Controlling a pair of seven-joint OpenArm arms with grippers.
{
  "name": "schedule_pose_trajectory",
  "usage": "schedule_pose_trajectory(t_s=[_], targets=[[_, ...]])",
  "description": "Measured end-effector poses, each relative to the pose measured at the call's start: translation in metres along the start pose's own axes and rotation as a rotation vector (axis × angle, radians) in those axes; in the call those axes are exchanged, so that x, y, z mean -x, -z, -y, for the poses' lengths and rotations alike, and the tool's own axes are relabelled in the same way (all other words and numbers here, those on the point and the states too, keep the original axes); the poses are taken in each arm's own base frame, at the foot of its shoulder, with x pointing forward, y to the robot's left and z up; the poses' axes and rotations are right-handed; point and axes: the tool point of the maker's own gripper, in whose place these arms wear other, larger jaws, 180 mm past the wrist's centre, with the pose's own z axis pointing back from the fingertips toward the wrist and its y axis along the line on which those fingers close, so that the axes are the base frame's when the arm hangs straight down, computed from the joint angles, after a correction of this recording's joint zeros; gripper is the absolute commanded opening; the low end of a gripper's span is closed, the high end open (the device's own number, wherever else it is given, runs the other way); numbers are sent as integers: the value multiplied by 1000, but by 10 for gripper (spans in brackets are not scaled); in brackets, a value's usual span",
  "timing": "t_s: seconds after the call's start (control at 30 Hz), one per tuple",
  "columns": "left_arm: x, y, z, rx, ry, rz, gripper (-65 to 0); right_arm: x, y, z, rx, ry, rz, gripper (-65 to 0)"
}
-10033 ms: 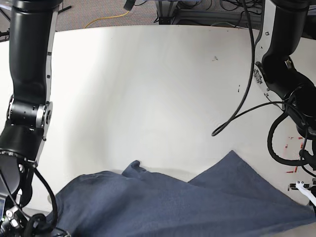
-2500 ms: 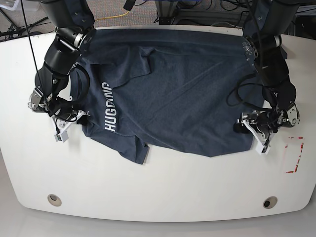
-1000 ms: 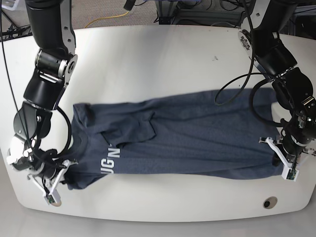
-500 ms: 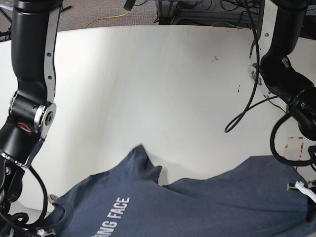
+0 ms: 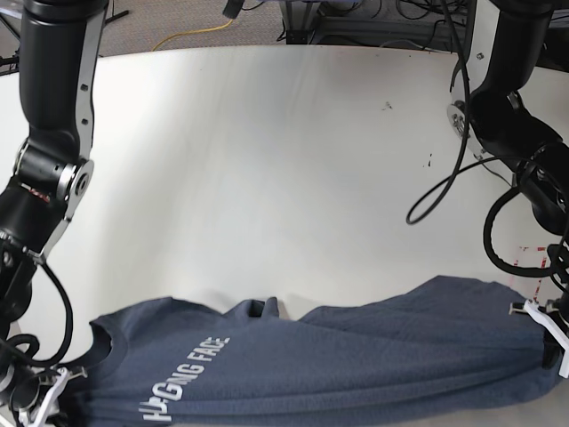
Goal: Fold the T-shirt properly
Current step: 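Lift the shirt with both grippers and fold it over itself, then drag the folded edge with both grippers toward the robot base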
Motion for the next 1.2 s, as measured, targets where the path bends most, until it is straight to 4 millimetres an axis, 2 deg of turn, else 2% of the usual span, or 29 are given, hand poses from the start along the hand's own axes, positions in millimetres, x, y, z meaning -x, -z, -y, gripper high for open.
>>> schedule_pose_trajectory(t_s=[0.1,0.23,0.33,0.4,0.47,0.53,0.8,0.97,1.1,1.2], targets=[[22,-3,12,20,11,-48,-650,37,-1,-14,-29,43,-11,-650],[45,-6,31,67,20,-68,-650,98,0,-30,-33,64,-121,-650],[77,-9,47,100,32,-120,-650,133,0,-51,-50,112,-163,-650],[109,-16,57,122,42,-198,-650,161,-1,-70,-77,125,-207,-650],[127,-21,61,131,38,-241,-650,173,-5,-84,-99,127,-212,-650],[151,-31,62,132,18,-293,-650,195,-10,-101,-138,149,-237,-650],[224,-68,72,141,-37,-466,-650,246,-36,-144,-185,180,-322,-650],[252,-89,68,130,-47,-540,-650,271,-52,-173,-219,181,-377,-650],[273,-106,68,129,-49,-603,-650,284,-63,-186,-237,172,-403,-650],[286,-118,67,128,-57,-635,-650,301,-73,-196,-257,174,-448,-650]])
